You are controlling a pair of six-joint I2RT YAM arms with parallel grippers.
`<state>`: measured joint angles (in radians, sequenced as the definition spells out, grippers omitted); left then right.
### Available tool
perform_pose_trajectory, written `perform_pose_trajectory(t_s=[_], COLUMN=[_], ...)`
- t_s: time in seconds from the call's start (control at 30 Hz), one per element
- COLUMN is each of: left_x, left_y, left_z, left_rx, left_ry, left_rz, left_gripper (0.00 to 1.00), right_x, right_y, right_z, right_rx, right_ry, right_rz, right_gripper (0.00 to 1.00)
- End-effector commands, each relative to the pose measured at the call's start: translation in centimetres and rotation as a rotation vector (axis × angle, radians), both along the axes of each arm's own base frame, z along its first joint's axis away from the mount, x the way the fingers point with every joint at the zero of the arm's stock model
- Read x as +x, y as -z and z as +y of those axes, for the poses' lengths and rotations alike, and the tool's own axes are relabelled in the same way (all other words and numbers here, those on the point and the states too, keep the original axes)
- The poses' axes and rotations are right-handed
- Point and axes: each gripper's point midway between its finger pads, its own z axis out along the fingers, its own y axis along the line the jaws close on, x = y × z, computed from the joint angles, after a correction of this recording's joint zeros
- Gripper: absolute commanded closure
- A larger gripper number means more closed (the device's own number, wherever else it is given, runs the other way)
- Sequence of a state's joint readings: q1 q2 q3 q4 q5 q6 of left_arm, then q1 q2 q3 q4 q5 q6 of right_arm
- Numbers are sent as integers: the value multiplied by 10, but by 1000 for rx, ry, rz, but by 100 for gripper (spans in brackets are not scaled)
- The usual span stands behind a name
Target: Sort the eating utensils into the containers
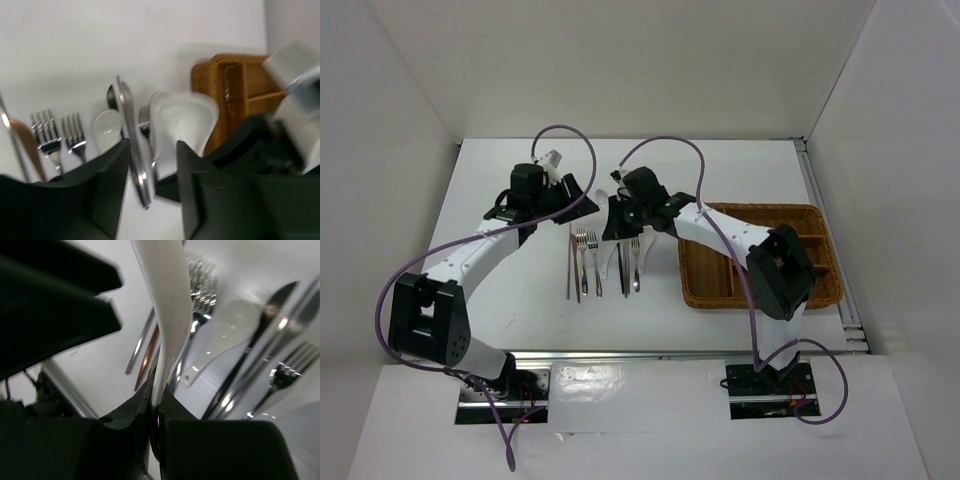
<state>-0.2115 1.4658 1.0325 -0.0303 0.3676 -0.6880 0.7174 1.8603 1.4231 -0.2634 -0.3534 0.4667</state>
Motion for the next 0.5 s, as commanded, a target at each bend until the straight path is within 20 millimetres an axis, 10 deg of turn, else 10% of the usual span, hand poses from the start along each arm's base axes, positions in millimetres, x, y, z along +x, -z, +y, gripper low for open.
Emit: perform_pose_trajectory(t_s=[0.0,0.13,0.27,0.47], left_x=[-5,0,2,3], left_y=[-18,-14,-7,6], left_z=[7,30,44,40], left_rx=[70,135,132,124], left_ry=[-10,-88,-117,-95], left_rz=[-28,-13,2,26], left_gripper=[41,32,31,31], right_x=[36,68,95,89], right_y=[-40,-59,-55,-30], right_z=[-24,-84,-186,-307], right_rx=[-70,-163,-227,-264], right_ry=[225,493,791,1221], right_rz=[-113,-139,-65,129], right_gripper=[100,100,100,100])
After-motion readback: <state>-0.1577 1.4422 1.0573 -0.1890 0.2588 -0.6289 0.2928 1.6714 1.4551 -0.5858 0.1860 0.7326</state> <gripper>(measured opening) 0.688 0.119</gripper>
